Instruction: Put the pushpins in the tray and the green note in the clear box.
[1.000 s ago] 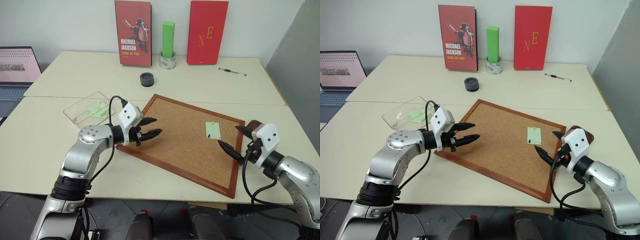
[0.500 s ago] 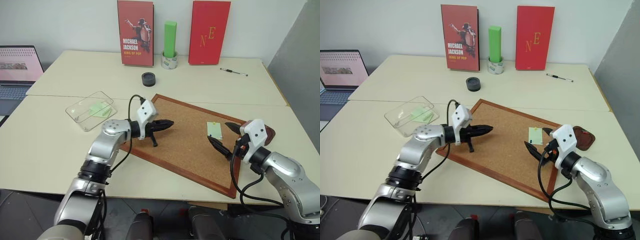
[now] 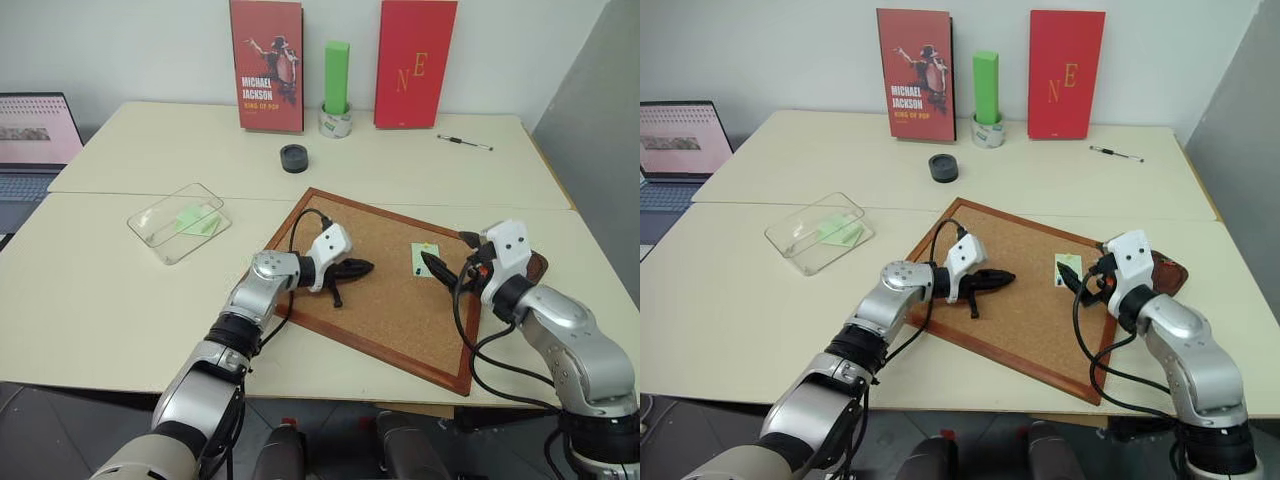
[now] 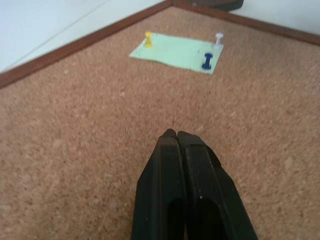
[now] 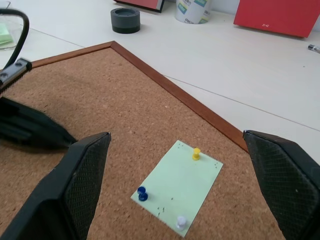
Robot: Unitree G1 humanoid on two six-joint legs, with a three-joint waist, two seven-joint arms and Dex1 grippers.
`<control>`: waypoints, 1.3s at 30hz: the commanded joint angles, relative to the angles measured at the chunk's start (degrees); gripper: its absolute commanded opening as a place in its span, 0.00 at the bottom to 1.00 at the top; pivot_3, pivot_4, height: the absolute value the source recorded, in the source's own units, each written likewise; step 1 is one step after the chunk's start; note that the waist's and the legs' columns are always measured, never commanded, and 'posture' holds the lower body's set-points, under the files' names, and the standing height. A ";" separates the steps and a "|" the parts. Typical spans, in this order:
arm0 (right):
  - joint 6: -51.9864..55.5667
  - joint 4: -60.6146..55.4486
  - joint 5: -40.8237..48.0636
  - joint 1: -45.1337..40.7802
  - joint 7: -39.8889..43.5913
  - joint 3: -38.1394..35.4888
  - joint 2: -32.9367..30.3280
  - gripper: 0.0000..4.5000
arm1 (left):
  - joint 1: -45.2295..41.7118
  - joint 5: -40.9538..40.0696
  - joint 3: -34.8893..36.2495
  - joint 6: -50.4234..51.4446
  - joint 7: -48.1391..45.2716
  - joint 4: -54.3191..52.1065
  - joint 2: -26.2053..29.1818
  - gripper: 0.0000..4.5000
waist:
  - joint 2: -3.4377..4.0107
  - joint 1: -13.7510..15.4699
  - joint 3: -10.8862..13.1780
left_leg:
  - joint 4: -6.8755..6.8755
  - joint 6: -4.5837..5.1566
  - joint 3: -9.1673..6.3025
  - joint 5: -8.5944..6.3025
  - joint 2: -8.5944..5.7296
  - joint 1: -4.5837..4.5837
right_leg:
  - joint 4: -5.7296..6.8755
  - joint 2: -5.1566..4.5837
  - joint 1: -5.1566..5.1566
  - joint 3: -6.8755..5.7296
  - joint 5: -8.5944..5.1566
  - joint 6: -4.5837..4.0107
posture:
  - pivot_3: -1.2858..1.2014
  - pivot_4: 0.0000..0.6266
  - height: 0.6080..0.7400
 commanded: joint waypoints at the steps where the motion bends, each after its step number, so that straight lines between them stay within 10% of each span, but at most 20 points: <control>1: -0.85 4.39 -1.89 -4.07 0.00 1.41 0.06 1.00 | -0.71 1.23 -0.05 -2.25 -0.20 1.16 -0.37 0.01 | 0.01 0.02 0.00 | 0.01 0.00 0.00 0.00 -0.01 0.01 | 0.00 0.00 0.00 0.01 0.00 0.00 | 0.52 0.24 1.00; 11: -7.92 22.89 -7.17 -12.92 1.24 5.55 2.85 1.00 | 1.36 1.40 0.27 -1.73 -0.84 -1.66 0.92 0.01 | 0.03 -0.26 -0.01 | 0.00 0.00 -0.01 0.00 0.00 0.02 | 0.05 0.00 -0.01 0.01 0.01 0.01 | 0.52 0.24 1.00; 34: -14.58 29.26 -13.94 -14.29 2.69 8.41 4.94 0.00 | 2.53 1.71 0.12 0.66 -0.56 -3.91 1.63 0.00 | 0.05 -0.26 -0.03 | 0.00 0.00 0.00 0.00 0.00 0.00 | 0.14 0.01 -0.09 0.02 0.02 0.00 | 0.52 0.24 1.00; 39: -14.95 28.21 -14.23 -14.54 2.54 7.86 4.63 0.00 | 2.66 2.17 -0.31 0.89 -0.67 -3.91 1.87 0.00 | 0.05 -0.26 -0.03 | 0.00 0.00 0.00 0.00 0.00 0.00 | 0.16 0.01 -0.09 0.02 0.02 0.00 | 0.52 0.24 1.00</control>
